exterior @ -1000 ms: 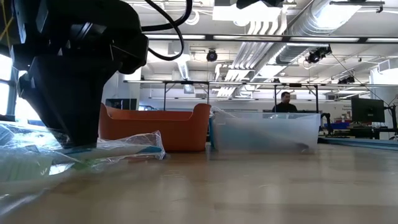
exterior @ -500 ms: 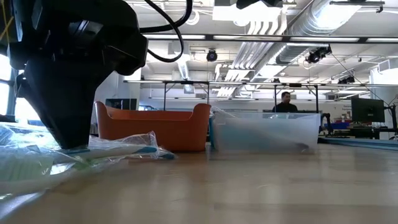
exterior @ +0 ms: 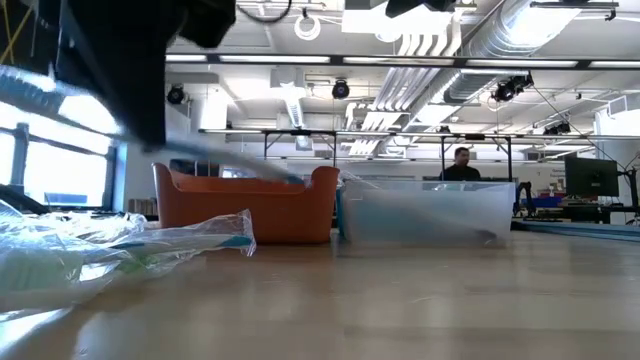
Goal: Pick & Place Toothbrushes
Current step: Put the blue toothbrush into the left blue bin
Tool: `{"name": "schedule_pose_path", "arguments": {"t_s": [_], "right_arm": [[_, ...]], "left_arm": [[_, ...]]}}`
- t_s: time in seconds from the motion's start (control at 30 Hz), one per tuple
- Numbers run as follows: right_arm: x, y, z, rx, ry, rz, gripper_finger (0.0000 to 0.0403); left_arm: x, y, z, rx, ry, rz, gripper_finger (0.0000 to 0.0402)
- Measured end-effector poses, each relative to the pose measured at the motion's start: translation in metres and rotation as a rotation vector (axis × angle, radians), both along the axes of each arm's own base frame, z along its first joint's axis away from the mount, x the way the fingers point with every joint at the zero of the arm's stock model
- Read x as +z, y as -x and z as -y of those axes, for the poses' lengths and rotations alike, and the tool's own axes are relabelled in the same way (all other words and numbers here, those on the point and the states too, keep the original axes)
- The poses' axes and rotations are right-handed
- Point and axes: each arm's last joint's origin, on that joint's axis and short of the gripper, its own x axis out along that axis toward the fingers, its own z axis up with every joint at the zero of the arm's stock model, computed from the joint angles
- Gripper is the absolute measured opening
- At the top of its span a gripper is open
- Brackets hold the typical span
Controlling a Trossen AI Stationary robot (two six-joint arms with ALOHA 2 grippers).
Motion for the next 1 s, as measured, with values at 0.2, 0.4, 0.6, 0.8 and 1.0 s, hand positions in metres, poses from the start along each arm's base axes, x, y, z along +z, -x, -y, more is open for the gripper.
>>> {"name": "schedule_pose_path", "arguments": {"t_s": [0.2, 0.4, 0.6, 0.8, 1.0], "right_arm": [[-0.002, 0.002, -0.001, 0.03, -0.033, -0.035, 0.0002], [-0.002, 0.003, -0.001, 0.045, -0.05, -0.05, 0.0002], [-0.002, 0.002, 0.0, 0.037, -0.046, -0.047, 0.0002], [-0.001, -0.002, 0.011, -0.005, -0.057, -0.024, 0.0002], [0.002, -0.008, 0.022, -0.042, -0.071, 0.03, 0.0002]], "left_arm": [[0.034, 0.011, -0.009, -0.045, -0.054, 0.122, 0.0023], [0.063, 0.026, -0.026, -0.057, -0.181, 0.215, 0.0022], [0.085, 0.034, -0.064, -0.068, -0.324, 0.217, 0.002], [0.096, 0.028, -0.111, -0.128, -0.476, 0.187, 0.002], [0.098, 0.02, -0.168, -0.129, -0.611, 0.108, 0.002]]}}
